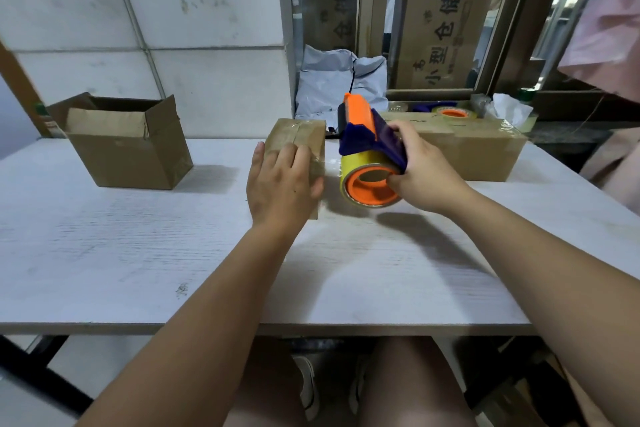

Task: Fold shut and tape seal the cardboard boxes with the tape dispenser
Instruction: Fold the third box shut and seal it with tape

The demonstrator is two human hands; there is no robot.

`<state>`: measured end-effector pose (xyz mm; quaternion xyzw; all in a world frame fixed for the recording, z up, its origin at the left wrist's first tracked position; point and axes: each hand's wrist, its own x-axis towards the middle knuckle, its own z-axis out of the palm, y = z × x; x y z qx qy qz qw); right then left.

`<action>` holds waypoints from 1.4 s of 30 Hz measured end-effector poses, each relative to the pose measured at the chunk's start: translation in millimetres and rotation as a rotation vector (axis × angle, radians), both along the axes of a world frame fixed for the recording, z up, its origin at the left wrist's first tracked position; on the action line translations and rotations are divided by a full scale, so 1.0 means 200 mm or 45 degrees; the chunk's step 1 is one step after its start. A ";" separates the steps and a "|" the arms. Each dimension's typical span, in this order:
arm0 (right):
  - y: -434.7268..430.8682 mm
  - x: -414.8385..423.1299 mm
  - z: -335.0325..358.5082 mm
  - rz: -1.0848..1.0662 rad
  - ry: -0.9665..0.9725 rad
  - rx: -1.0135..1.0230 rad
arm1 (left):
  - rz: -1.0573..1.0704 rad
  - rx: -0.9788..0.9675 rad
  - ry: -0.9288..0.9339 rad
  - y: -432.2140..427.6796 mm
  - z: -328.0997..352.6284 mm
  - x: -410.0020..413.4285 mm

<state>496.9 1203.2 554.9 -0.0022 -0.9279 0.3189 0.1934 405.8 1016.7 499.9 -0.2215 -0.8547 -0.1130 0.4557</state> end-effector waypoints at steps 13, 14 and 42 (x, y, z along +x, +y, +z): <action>-0.06 -0.04 0.00 -0.100 -0.017 0.222 | -0.110 0.067 -0.150 -0.09 0.02 -0.08; -0.06 -0.04 0.01 -0.085 -0.032 0.103 | -0.122 0.070 -0.145 -0.10 0.02 -0.09; -0.20 -0.05 0.13 -0.221 -0.519 0.941 | -0.227 -0.177 -0.482 -0.18 0.11 -0.09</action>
